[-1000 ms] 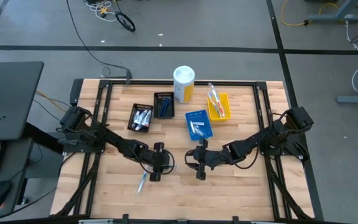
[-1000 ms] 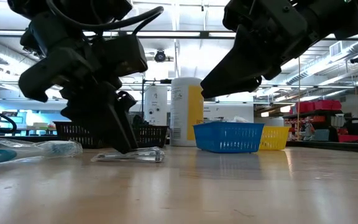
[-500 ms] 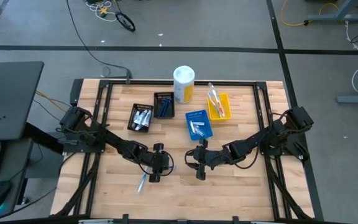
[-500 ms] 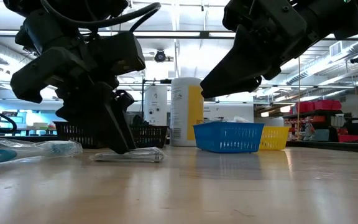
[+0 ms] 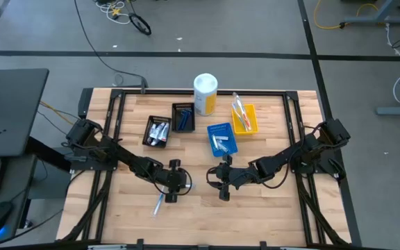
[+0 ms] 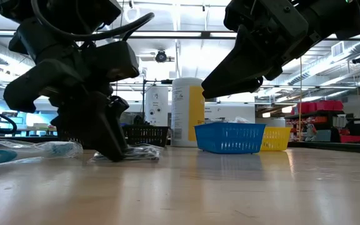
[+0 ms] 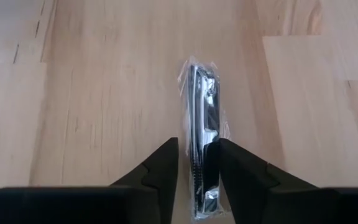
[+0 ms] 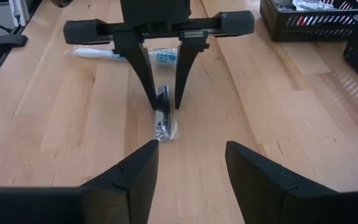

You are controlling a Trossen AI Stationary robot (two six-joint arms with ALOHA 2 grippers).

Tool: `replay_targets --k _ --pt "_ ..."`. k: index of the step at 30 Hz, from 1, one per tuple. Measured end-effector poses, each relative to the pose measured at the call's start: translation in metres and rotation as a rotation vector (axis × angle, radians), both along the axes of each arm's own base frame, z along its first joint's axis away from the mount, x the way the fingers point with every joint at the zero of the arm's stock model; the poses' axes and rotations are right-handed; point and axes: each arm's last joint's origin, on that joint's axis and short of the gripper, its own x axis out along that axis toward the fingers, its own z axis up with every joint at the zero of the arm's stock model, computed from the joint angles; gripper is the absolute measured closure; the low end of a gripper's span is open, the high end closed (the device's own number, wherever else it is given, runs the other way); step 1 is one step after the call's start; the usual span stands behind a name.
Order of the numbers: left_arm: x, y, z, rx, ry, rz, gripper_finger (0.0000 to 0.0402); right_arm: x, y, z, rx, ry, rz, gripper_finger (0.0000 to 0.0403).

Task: Pick & Place Travel size toiletries
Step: Put the silver nail cutter into the blue bin

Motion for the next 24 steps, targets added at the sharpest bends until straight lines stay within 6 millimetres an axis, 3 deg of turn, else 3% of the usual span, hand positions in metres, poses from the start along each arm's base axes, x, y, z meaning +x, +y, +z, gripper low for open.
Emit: replay_targets --k 8,17,24 --pt "0.004 0.000 0.002 0.023 -0.067 0.014 0.0350 0.000 0.000 0.001 0.003 -0.008 0.000 0.0206" --pt "0.022 -0.001 0.023 0.219 -0.258 0.046 0.0329 0.002 -0.008 -0.001 0.055 -0.015 -0.055 0.0206" --pt "0.031 -0.004 0.035 0.248 -0.329 0.053 0.0350 -0.003 -0.015 -0.010 0.057 0.017 -0.082 0.0206"
